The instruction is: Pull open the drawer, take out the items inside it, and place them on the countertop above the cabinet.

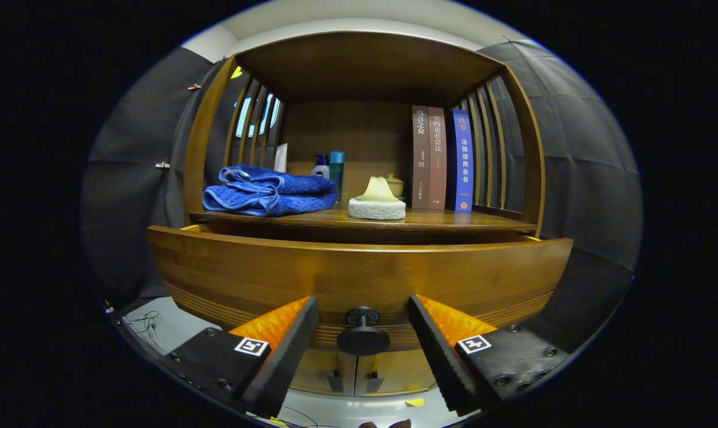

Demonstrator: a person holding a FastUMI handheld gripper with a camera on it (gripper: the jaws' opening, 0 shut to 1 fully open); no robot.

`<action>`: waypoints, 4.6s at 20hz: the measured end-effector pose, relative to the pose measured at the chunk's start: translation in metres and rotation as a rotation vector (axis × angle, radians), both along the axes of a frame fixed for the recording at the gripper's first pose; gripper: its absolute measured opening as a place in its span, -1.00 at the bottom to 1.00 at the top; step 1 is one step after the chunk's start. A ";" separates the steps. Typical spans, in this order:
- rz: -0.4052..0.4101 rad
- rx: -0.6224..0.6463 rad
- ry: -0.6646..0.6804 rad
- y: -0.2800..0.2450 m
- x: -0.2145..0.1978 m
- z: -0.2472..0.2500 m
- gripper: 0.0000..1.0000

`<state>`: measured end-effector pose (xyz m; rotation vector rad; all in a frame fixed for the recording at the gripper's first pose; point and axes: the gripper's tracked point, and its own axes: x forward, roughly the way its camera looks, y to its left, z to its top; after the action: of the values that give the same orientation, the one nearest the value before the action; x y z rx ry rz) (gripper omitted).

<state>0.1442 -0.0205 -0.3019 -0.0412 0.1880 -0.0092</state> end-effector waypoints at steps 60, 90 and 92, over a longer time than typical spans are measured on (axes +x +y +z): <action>0.053 0.072 -0.175 0.001 -0.140 0.276 0.97; 0.055 0.070 -0.165 0.005 -0.134 0.268 0.97; 0.056 0.072 -0.165 0.007 -0.133 0.267 0.98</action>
<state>0.0115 -0.0138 -0.0346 0.0261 0.0225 0.0502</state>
